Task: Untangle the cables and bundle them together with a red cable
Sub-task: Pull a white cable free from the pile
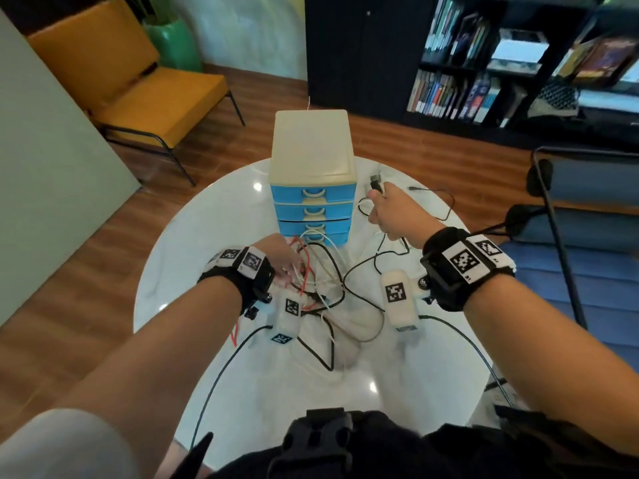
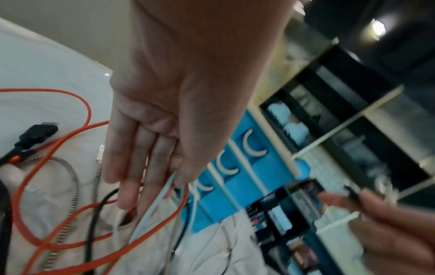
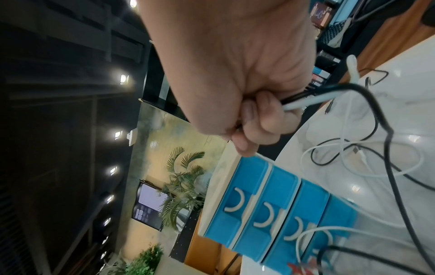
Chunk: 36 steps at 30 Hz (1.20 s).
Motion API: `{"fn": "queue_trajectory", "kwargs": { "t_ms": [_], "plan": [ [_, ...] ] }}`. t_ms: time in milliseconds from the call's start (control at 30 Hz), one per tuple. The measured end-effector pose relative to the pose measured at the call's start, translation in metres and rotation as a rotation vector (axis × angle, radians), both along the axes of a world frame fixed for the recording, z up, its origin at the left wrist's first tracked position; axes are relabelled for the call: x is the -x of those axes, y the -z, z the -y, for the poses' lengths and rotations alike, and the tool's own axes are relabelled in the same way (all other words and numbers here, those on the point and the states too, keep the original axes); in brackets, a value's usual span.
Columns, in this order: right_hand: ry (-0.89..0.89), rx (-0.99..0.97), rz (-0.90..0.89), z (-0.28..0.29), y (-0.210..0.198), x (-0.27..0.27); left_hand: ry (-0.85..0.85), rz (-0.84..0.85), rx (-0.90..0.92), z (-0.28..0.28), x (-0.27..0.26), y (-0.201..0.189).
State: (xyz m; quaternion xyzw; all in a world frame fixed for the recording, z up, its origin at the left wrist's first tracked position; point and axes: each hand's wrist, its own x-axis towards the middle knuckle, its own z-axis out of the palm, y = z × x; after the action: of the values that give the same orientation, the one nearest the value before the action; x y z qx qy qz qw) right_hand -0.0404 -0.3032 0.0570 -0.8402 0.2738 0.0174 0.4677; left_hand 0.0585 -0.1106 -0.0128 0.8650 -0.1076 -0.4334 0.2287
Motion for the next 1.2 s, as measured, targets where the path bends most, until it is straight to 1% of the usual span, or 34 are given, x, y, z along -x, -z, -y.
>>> {"fn": "queue_trajectory", "kwargs": {
  "t_ms": [67, 133, 200, 300, 367, 467, 500, 567, 633, 700, 767, 833, 867, 967, 1067, 1167, 1200],
  "plan": [
    [0.03, -0.033, 0.079, -0.01, -0.005, -0.001, -0.032, -0.113, 0.162, -0.005, 0.002, -0.024],
    [0.044, -0.034, 0.155, -0.019, -0.01, -0.001, -0.013, -0.118, 0.314, -0.01, 0.008, -0.043],
    [0.02, -0.055, 0.184, -0.026, -0.014, -0.002, -0.011, -0.036, 0.447, -0.013, 0.015, -0.058],
    [0.008, -0.194, 0.178, -0.035, -0.019, -0.003, -0.029, 0.163, 0.624, -0.012, 0.027, -0.075],
    [0.0, -0.258, 0.2, -0.041, -0.023, -0.001, -0.044, 0.257, 0.742, -0.009, 0.035, -0.088],
    [-0.022, -0.3, 0.275, -0.047, -0.029, 0.004, -0.059, 0.375, 0.88, -0.005, 0.046, -0.107],
    [-0.012, -0.343, 0.298, -0.049, -0.032, 0.005, -0.054, 0.405, 0.919, -0.003, 0.048, -0.113],
    [-0.006, -0.498, 0.37, -0.054, -0.038, 0.006, -0.03, 0.431, 0.96, 0.0, 0.052, -0.121],
    [-0.029, -0.664, 0.446, -0.059, -0.044, 0.006, -0.007, 0.428, 0.945, 0.003, 0.055, -0.123],
    [-0.039, -0.745, 0.475, -0.065, -0.05, 0.007, 0.0, 0.426, 0.921, 0.005, 0.058, -0.121],
    [-0.039, -0.715, 0.47, -0.068, -0.051, 0.008, 0.012, 0.45, 0.887, 0.006, 0.059, -0.118],
    [-0.052, -0.653, 0.458, -0.071, -0.05, 0.01, 0.059, 0.465, 0.81, 0.008, 0.059, -0.114],
    [-0.043, -0.635, 0.459, -0.071, -0.049, 0.01, 0.096, 0.444, 0.76, 0.008, 0.059, -0.112],
    [0.039, -0.649, 0.491, -0.068, -0.052, 0.015, 0.243, 0.342, 0.66, 0.005, 0.059, -0.096],
    [0.141, -0.721, 0.569, -0.057, -0.06, 0.018, 0.37, 0.382, 0.565, -0.008, 0.05, -0.069],
    [0.257, -0.826, 0.641, -0.04, -0.073, 0.021, 0.412, 0.405, 0.404, -0.028, 0.038, -0.047],
    [0.287, -0.827, 0.66, -0.034, -0.079, 0.021, 0.435, 0.409, 0.341, -0.035, 0.034, -0.04]
  ]
}}
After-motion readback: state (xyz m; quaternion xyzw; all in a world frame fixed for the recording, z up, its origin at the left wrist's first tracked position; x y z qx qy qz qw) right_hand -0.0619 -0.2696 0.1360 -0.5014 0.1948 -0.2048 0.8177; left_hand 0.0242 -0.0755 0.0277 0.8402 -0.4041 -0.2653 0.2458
